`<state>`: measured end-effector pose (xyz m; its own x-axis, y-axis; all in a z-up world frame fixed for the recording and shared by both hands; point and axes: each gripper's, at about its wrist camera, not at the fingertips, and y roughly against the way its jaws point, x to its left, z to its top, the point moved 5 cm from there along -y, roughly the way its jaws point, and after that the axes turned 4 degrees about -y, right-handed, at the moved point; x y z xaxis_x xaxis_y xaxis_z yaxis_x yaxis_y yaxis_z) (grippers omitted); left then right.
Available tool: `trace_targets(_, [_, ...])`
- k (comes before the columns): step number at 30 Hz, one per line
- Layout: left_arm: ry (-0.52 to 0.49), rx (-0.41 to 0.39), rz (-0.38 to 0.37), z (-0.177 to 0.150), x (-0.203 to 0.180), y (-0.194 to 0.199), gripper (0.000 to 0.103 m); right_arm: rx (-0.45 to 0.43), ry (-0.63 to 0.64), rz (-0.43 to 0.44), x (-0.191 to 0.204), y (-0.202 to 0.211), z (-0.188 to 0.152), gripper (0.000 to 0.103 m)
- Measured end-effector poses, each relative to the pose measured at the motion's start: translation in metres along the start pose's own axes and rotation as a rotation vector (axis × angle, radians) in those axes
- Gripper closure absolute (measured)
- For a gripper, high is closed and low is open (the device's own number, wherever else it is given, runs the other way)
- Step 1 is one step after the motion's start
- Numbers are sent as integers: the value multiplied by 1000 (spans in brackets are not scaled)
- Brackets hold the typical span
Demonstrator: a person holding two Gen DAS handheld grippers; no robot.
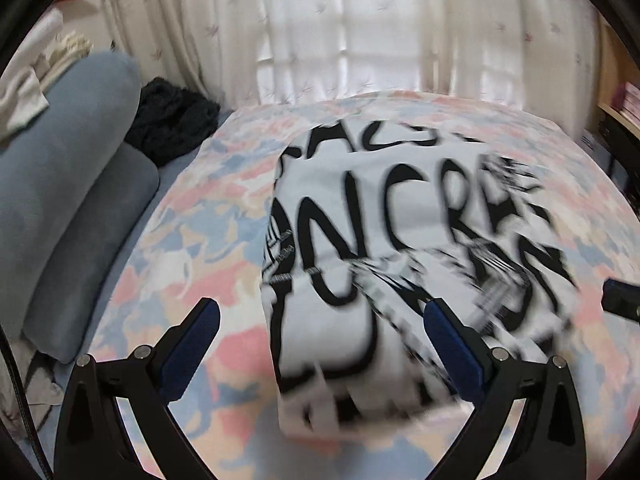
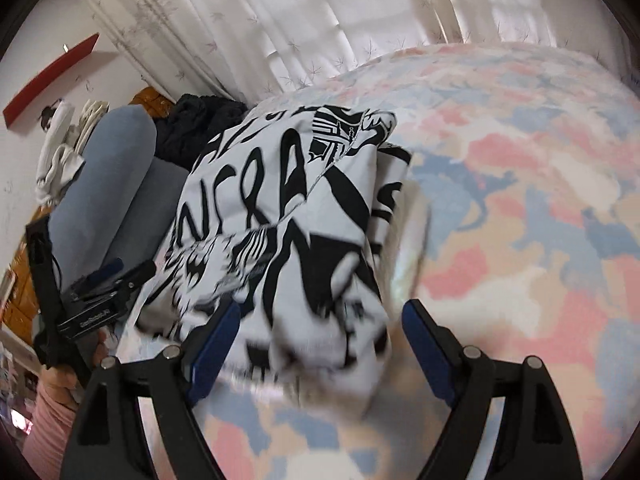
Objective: Fold large clothes
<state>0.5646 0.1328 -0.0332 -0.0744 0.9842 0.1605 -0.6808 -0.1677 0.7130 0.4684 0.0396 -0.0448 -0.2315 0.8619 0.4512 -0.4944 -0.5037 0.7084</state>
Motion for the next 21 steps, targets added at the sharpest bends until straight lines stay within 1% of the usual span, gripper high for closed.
trace_targets(3, [-23,-28,-6,-7,-13,49,2,-1,7,0,5,42,-13,20])
trace_targets(6, [-16,-52,-29,-14,-26,102,2,-26,20,5,14,85,-21,20])
trace_targets(7, [-15,-58,-30,-16,-29,117,2,-36,26,5,18,105,-25,20])
trace_targets(12, [-34,-86,-26,-29,-47,190,2,-56,72,-37,33,175,-40,20])
trace_targets(17, [-23,-95,-53,-45,-64,244,2,-59,108,-85,36,229,-60,20])
trace_targets(21, [-14,-95,-62,-62,-85,267,1,-75,105,-117,25,264,-79,18])
